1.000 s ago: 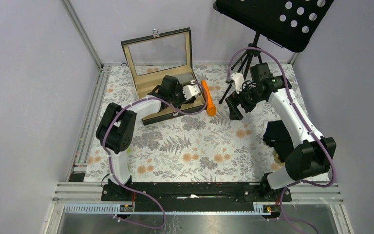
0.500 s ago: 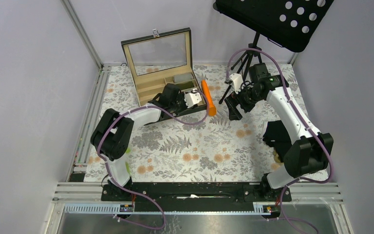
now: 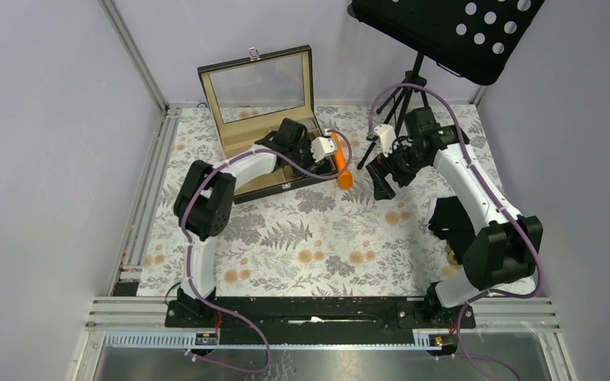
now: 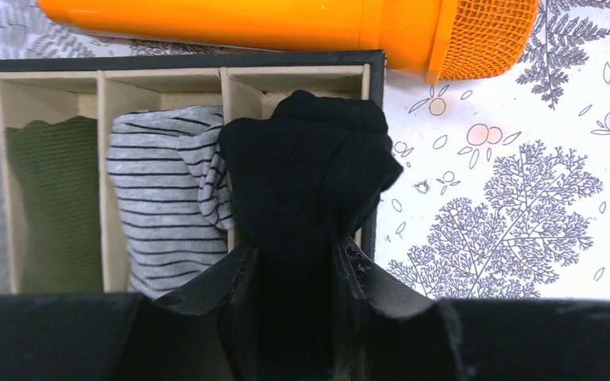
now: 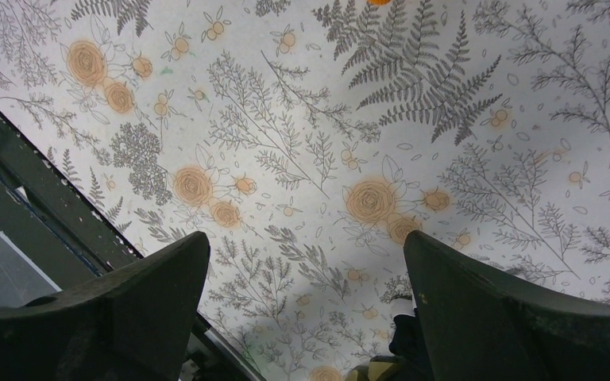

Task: Roll the underwear
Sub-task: Place the underwear in the storage box.

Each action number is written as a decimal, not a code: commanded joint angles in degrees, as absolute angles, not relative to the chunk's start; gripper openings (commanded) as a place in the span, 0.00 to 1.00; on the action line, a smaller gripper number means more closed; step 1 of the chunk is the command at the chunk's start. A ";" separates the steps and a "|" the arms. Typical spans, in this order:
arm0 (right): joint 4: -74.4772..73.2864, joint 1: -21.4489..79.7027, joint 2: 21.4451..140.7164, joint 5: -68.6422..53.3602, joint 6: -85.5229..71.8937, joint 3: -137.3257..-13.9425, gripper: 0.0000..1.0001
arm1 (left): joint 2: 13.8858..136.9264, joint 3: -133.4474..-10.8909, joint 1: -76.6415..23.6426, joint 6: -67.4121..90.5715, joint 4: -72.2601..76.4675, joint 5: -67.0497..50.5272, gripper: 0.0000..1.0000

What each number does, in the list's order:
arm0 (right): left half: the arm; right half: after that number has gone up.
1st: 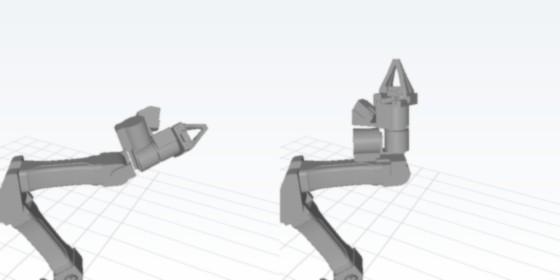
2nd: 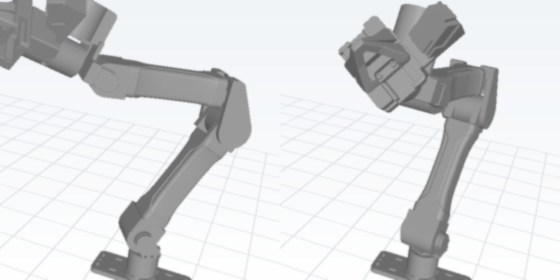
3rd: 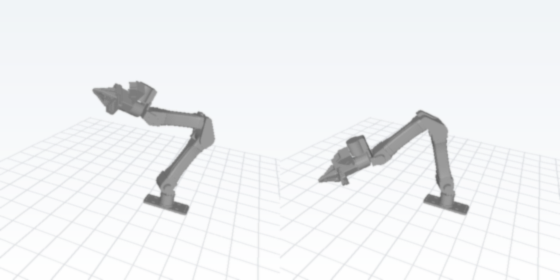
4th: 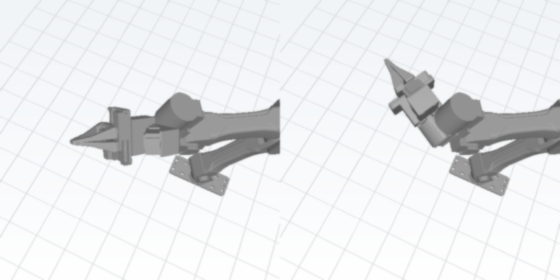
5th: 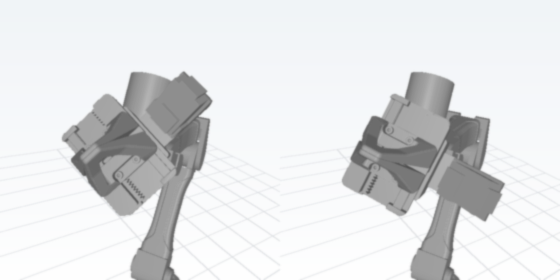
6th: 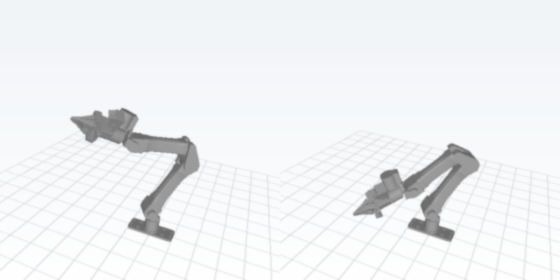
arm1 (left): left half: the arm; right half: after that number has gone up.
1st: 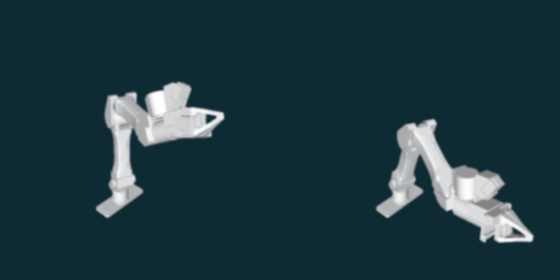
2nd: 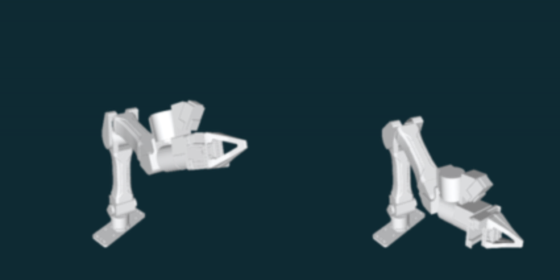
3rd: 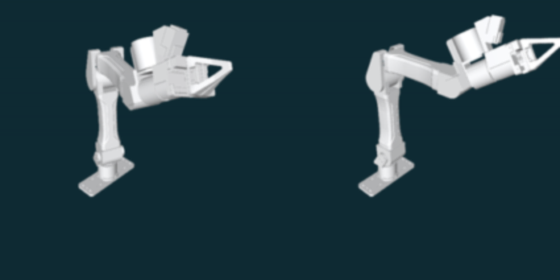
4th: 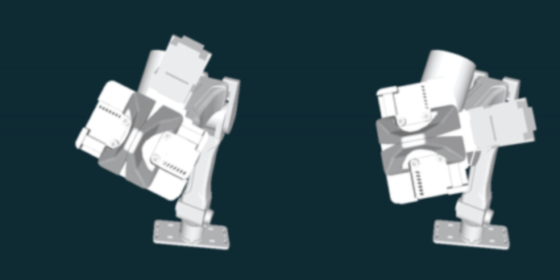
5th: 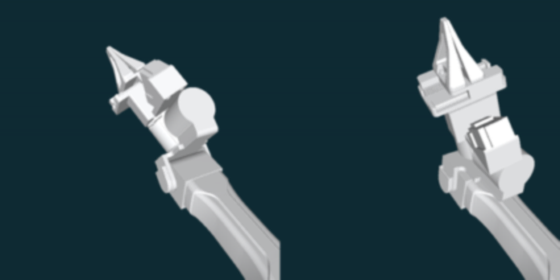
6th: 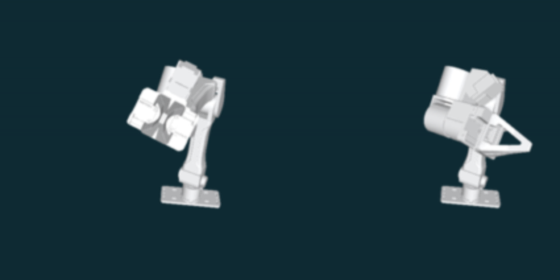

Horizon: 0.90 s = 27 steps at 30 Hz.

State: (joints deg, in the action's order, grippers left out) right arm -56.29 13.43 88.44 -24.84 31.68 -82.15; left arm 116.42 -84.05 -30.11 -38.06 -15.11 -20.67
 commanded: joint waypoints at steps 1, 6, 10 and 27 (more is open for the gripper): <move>-56.45 13.27 85.51 -23.87 32.62 -80.69 0.99 | 122.68 -89.68 -29.23 -36.95 -29.52 -28.24 0.00; -56.41 13.32 85.39 -23.96 32.54 -80.16 0.99 | 127.76 -94.22 -27.47 -30.92 -32.86 -25.67 0.00; -56.47 13.26 85.58 -23.82 32.62 -80.32 0.99 | 128.56 -95.70 -27.08 -29.72 -35.79 -21.87 0.00; -56.81 13.27 87.10 -24.20 32.77 -80.95 0.99 | 124.90 -95.85 -26.45 -30.77 -41.44 -15.86 0.21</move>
